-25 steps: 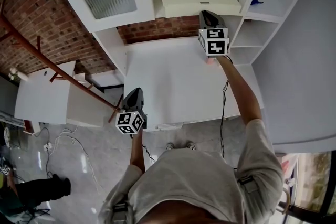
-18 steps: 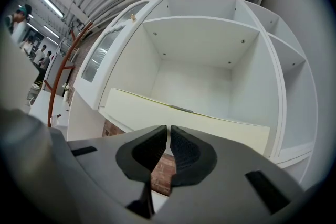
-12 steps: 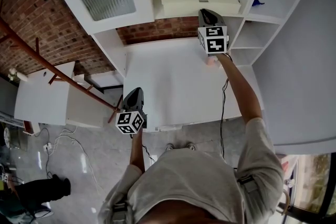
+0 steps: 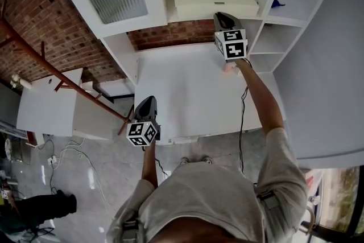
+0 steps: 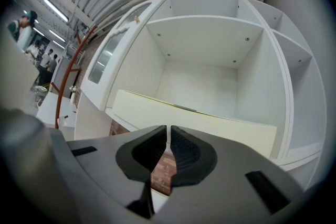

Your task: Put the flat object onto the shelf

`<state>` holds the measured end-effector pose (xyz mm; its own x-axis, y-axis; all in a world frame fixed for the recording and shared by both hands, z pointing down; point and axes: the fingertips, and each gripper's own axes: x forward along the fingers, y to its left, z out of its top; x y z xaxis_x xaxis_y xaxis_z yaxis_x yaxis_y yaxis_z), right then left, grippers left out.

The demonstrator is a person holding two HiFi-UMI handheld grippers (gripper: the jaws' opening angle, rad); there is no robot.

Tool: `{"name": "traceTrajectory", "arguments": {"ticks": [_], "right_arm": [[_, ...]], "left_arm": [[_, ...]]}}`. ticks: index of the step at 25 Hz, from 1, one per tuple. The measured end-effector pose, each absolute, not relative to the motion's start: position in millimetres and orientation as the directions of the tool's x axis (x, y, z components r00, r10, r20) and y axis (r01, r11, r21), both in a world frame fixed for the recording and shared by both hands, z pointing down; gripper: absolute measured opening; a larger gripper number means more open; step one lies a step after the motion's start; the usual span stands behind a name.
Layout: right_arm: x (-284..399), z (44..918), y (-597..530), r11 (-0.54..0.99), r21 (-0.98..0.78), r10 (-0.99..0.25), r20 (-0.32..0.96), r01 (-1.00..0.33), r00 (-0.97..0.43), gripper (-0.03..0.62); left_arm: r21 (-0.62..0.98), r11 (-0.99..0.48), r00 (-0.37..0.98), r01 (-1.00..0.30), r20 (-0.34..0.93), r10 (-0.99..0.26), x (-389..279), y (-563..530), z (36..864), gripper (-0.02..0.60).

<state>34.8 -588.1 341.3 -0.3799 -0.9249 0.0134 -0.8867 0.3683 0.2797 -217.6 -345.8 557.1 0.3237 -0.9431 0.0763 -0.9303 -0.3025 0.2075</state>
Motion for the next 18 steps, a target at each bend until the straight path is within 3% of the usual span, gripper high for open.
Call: {"name": "traceTrajectory", "arguments": {"ticks": [8,18], "right_arm": [[28.6,341.5,-548.8,0.445,0.23,-0.883,-0.049,-0.865,-0.467,0.044],[41.0,350.1,-479.3,0.431,0.225,-0.877,-0.126,-0.874,-0.465,0.037]], "left_arm": [[0.206,-0.3,0.321,-0.931,0.078,-0.944,-217.3,-334.7,557.2,0.012],[0.209,-0.322,0.343,-0.924,0.078,-0.936,-205.7,-324.4,556.9,0.012]]}}
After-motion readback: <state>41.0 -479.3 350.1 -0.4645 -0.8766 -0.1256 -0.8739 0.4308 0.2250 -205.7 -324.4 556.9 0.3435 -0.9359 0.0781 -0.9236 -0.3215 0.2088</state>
